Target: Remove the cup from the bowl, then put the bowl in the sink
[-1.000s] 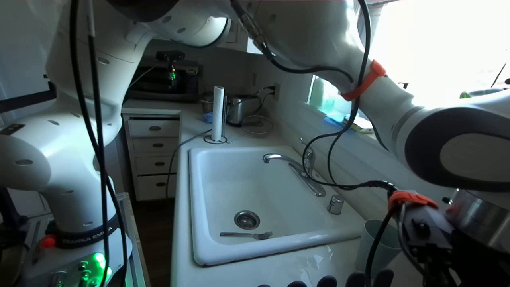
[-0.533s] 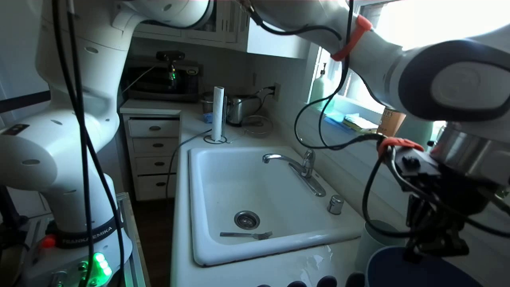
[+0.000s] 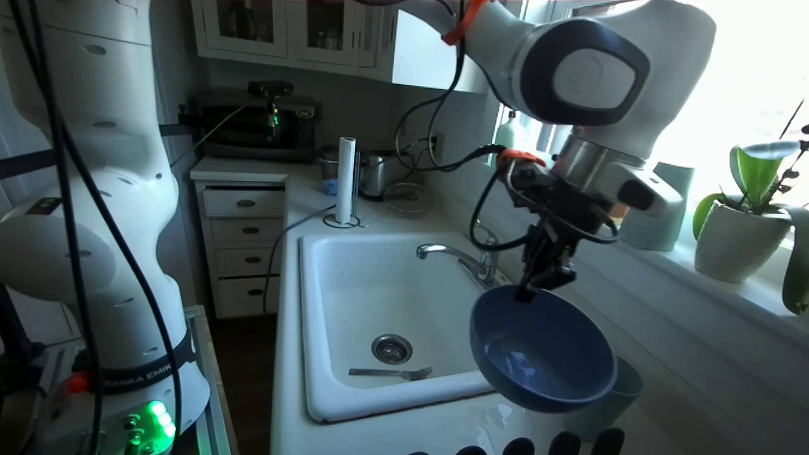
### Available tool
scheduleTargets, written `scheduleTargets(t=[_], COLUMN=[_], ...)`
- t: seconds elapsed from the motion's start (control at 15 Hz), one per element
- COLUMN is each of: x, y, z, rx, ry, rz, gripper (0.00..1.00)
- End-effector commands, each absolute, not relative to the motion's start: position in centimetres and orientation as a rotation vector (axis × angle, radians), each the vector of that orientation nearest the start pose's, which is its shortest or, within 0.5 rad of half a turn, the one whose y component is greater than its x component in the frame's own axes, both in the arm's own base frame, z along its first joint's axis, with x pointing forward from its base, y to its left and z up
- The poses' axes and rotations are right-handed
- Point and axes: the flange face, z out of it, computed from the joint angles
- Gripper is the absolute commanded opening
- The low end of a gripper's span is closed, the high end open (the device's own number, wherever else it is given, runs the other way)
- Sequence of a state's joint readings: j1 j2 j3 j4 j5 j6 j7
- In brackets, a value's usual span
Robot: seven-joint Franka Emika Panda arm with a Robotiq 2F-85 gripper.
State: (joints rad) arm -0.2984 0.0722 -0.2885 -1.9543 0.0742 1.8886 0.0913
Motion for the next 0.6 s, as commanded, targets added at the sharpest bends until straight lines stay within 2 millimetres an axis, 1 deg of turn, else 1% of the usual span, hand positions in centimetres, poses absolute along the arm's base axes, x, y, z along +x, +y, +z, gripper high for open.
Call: scheduleTargets(t=[0.0, 0.13, 0.2, 0.27, 0.33, 0.4, 0.53], x=[44.6, 44.4, 44.6, 45.7, 45.6, 45.5, 45.4], y=[-22.7, -18.9, -17.4, -19.8, -18.3, -17.5, -17.3], z=[40.6, 38.3, 37.4, 38.4, 37.4, 36.8, 36.5], rx=[-2.83, -2.784, -2.747, -2.799, -2.782, -2.777, -2.774], ry=[0.927, 0.833, 0.805, 0.851, 0.828, 0.816, 0.812], rz=[0.232, 0.281, 0.297, 0.321, 0.337, 0.348, 0.349], gripper=[0.01, 0.01, 0.01, 0.04, 0.04, 0.04, 0.04])
